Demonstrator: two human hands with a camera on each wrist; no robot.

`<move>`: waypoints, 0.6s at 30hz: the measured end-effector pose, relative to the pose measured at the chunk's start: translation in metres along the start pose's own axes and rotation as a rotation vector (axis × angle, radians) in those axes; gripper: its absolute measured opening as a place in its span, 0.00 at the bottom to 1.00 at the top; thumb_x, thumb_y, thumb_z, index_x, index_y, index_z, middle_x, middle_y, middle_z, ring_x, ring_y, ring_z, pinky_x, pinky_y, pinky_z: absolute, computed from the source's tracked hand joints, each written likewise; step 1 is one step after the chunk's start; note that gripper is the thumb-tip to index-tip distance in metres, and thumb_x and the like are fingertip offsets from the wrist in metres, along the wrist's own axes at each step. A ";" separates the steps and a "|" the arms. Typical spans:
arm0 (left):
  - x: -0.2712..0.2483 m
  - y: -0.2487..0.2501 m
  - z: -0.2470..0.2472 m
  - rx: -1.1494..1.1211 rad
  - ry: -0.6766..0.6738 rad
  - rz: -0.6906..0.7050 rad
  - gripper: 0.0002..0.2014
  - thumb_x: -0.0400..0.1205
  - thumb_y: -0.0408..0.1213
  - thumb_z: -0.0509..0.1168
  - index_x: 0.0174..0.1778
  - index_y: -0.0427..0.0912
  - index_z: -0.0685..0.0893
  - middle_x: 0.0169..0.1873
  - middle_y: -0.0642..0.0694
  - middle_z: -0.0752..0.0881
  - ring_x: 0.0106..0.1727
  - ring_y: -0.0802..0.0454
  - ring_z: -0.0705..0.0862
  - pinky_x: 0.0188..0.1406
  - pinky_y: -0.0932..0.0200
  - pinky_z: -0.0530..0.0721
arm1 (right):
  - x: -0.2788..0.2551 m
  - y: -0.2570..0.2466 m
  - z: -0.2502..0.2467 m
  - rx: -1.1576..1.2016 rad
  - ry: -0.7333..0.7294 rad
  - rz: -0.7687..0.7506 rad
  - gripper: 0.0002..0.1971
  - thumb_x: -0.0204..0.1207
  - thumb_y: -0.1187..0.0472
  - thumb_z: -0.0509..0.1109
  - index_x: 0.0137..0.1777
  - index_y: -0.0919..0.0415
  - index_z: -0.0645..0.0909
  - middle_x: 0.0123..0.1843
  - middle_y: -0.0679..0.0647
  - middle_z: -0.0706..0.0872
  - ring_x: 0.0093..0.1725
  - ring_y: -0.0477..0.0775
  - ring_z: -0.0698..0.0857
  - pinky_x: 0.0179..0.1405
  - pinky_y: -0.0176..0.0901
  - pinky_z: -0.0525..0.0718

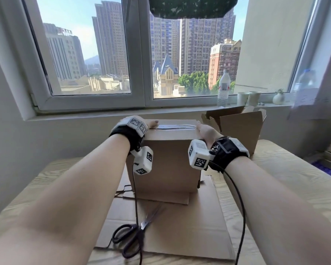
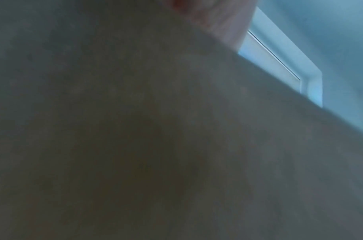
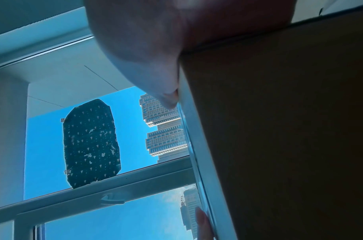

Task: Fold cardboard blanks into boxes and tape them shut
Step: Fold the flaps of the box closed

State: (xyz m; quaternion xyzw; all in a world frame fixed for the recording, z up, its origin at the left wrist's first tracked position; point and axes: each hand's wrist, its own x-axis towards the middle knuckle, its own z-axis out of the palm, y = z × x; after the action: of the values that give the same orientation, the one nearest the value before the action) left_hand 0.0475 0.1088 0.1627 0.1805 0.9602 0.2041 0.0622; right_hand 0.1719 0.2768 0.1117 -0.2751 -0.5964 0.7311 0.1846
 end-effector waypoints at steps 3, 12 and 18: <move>0.001 -0.004 0.000 -0.096 -0.053 -0.020 0.40 0.84 0.62 0.58 0.79 0.30 0.67 0.75 0.32 0.73 0.73 0.38 0.75 0.65 0.52 0.72 | -0.004 0.004 -0.001 0.032 0.048 -0.018 0.21 0.92 0.51 0.47 0.53 0.65 0.76 0.25 0.56 0.84 0.23 0.51 0.85 0.15 0.31 0.77; 0.014 -0.015 -0.013 -0.321 0.049 0.004 0.46 0.77 0.74 0.54 0.77 0.37 0.73 0.71 0.35 0.79 0.68 0.37 0.80 0.70 0.44 0.77 | -0.014 -0.024 0.004 -0.209 0.111 -0.067 0.28 0.89 0.41 0.48 0.76 0.63 0.67 0.62 0.58 0.76 0.66 0.58 0.73 0.69 0.49 0.68; -0.001 -0.009 -0.050 -0.537 0.072 -0.018 0.38 0.86 0.64 0.48 0.83 0.37 0.62 0.72 0.35 0.73 0.63 0.36 0.79 0.54 0.48 0.76 | -0.006 -0.048 0.000 -0.412 0.192 -0.151 0.28 0.89 0.42 0.49 0.71 0.64 0.73 0.44 0.54 0.73 0.52 0.55 0.75 0.59 0.50 0.78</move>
State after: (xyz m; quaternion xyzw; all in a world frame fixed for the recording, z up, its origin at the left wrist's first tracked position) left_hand 0.0357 0.0824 0.2040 0.1418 0.8747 0.4573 0.0755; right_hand 0.1735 0.2837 0.1598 -0.3300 -0.7317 0.5484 0.2345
